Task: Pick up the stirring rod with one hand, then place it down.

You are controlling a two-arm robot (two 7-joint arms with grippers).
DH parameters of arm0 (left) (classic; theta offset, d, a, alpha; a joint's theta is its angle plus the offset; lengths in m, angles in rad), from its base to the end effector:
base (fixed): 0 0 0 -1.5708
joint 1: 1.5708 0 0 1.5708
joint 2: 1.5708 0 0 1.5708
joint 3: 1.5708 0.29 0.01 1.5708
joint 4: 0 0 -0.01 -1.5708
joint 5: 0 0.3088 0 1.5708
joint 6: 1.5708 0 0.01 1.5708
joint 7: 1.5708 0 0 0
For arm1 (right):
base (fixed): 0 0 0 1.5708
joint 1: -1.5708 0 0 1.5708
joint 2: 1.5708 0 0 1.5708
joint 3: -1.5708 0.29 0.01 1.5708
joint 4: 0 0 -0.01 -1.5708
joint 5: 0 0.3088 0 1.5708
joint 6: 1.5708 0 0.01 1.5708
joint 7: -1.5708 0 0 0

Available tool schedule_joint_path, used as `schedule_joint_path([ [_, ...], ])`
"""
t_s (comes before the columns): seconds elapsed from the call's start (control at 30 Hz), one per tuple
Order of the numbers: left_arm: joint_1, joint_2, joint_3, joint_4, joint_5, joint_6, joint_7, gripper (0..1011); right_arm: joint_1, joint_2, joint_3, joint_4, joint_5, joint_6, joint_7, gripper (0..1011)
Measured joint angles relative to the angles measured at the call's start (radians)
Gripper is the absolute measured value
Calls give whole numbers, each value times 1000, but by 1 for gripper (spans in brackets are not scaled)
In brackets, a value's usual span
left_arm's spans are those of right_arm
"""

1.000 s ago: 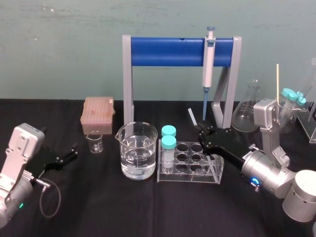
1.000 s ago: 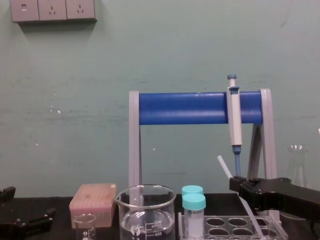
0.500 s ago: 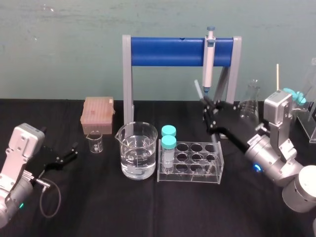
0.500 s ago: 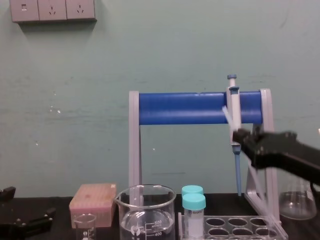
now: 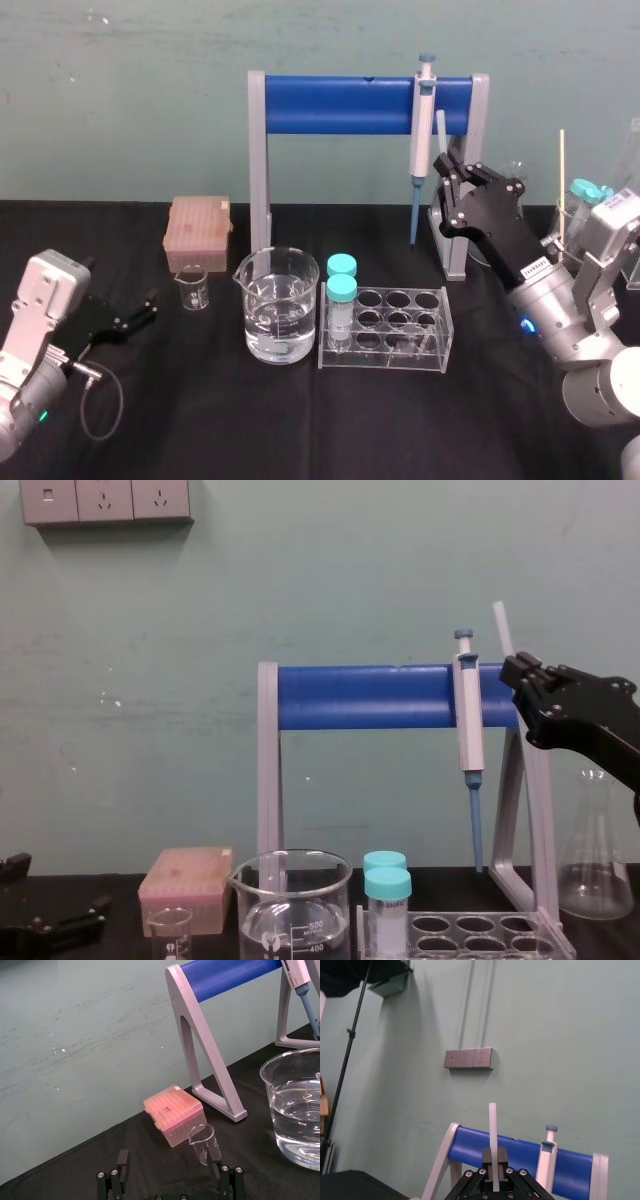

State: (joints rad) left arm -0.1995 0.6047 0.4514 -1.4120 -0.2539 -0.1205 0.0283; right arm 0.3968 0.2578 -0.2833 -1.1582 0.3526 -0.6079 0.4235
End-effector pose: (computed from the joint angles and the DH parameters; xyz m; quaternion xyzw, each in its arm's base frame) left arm 0.3581 0.0827 -0.3023 0.1415 -0.1325 0.5799 0.7913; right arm 0.4304 -0.0286 -0.2840 0.1620 -0.2058 -0.4647 0.8458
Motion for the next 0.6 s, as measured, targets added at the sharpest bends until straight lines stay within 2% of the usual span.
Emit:
schedule_joint_path([
  [0.1,0,0,0,0,0,0,0,1000,-5,-8,12,17,28,-3,20,57],
  [0.23,0,0,0,0,0,0,0,1000,-12,-14,23,30,39,3,33,57],
  [0.4,0,0,0,0,0,0,0,1000,-19,-19,33,32,23,29,21,57],
  [0.6,0,0,0,0,0,0,0,1000,-20,-19,34,32,21,32,19,57],
])
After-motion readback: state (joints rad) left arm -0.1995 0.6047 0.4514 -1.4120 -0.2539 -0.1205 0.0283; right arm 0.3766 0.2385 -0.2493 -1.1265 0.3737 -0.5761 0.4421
